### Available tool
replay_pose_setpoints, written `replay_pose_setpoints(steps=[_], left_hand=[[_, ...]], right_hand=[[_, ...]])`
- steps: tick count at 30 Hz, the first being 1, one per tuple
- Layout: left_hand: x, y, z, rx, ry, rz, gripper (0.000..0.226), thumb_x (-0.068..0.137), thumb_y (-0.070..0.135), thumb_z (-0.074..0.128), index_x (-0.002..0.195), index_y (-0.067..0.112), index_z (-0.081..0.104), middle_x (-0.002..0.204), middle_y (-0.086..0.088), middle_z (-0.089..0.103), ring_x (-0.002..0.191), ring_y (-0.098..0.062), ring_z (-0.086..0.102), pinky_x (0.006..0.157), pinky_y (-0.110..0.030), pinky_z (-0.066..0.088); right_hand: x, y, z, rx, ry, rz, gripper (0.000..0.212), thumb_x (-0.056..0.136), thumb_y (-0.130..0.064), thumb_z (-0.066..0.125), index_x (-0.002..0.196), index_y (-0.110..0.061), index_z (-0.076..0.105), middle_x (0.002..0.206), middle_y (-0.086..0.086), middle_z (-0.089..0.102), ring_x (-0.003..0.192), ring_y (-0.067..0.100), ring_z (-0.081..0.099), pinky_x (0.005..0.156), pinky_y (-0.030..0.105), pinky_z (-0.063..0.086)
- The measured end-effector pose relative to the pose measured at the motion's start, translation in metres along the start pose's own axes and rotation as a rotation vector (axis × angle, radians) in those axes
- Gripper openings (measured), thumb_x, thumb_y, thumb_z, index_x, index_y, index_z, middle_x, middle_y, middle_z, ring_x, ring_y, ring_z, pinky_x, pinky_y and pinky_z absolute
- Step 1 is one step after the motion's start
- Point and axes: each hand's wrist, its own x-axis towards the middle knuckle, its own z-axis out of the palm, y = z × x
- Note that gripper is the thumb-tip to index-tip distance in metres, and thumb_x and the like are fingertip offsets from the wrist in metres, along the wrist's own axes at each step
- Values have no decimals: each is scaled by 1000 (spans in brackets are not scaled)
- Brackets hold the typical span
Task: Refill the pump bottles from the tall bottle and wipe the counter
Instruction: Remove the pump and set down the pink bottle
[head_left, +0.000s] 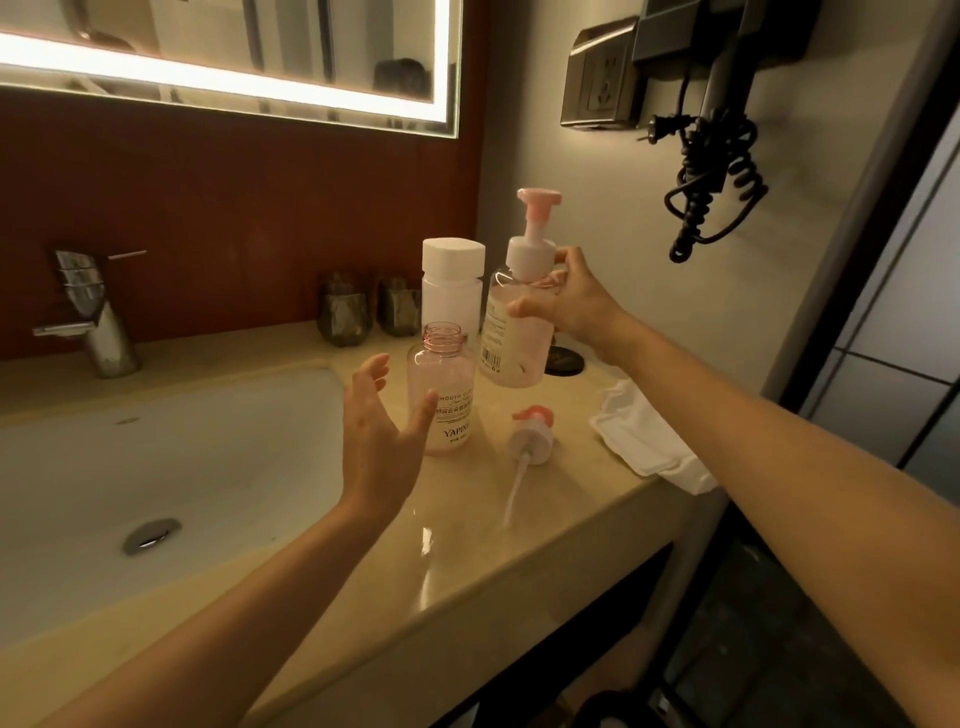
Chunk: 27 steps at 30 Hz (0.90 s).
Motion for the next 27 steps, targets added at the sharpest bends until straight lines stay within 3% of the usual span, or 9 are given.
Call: replay_pose_setpoints(steps=[6,14,20,24,27], left_hand=[[-13,2,-23,-26,-86,58,64,79,32,67,133,16,35,131,-5,44,116,-15,44,99,-35,41],[-47,-16,-60,-41,-264,39,74,71,36,74,132,24,34,131,5,43,114,-4,41,92,-23,38],[-62,-29,-84,-59,-306,-5,80,67,35,77,133,26,32,133,5,43,119,-7,41,96,-27,38],[-63,-27,-85,-107,-346,-23,77,68,32,78,129,33,31,128,10,43,118,-5,42,83,-9,37],[-64,-23,-83,-144,-368,-42,82,69,26,79,130,36,25,124,13,41,115,-5,42,73,-4,38]], right_hand=[[-55,-27,21,-54,-81,3,61,79,-16,69,125,-14,28,110,1,44,100,17,48,84,31,42],[-105,-28,77,-54,-211,28,71,76,-25,73,129,-19,28,113,-4,43,105,14,47,81,26,42],[-126,-28,104,-59,-228,16,70,75,-26,74,127,-20,27,112,-3,43,101,12,46,69,14,40],[-129,-30,109,-83,-228,5,72,76,-28,73,129,-21,24,114,-6,41,102,10,44,66,9,37],[-130,-32,107,-74,-270,38,79,76,-34,72,135,-23,20,125,-2,43,106,10,43,80,18,42]])
